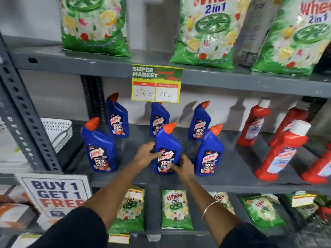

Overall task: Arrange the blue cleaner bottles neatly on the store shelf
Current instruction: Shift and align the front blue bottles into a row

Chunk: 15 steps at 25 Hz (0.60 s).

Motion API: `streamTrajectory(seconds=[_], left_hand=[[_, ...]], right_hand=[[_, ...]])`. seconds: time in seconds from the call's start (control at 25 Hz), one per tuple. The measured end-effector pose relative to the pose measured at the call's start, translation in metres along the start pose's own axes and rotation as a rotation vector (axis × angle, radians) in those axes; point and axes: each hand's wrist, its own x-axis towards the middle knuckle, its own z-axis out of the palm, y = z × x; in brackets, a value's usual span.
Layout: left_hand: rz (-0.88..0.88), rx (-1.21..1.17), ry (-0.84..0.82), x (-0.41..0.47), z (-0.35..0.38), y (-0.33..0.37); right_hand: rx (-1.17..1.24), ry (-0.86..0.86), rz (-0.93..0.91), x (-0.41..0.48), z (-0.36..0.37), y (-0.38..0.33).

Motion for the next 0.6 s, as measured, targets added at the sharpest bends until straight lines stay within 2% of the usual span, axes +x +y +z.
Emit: streamTrajectory(seconds=[0.28, 0.4, 0.56, 0.6], left_hand=[[-0.049, -0.164, -0.015, -0.012, -0.023, -0.006], [-0.062, -0.164, -0.029, -0.012, -0.025, -0.006], [-0.063, -0.158, -0.078, -0.010, -0.020, -0.010], [-0.042, -0.145, -0.023, -0.010, -0.017, -0.013]], right_hand=[[0.006, -0.019, -0.046, -0.006, 0.021, -0.016], [-0.015, 0.004, -0.036, -0.006, 0.022, -0.017], [0.053, -0.085, -0.014, -0.016, 0.010, -0.012], [0.074, -0.078, 0.009, -0.019, 0.002, -0.007]])
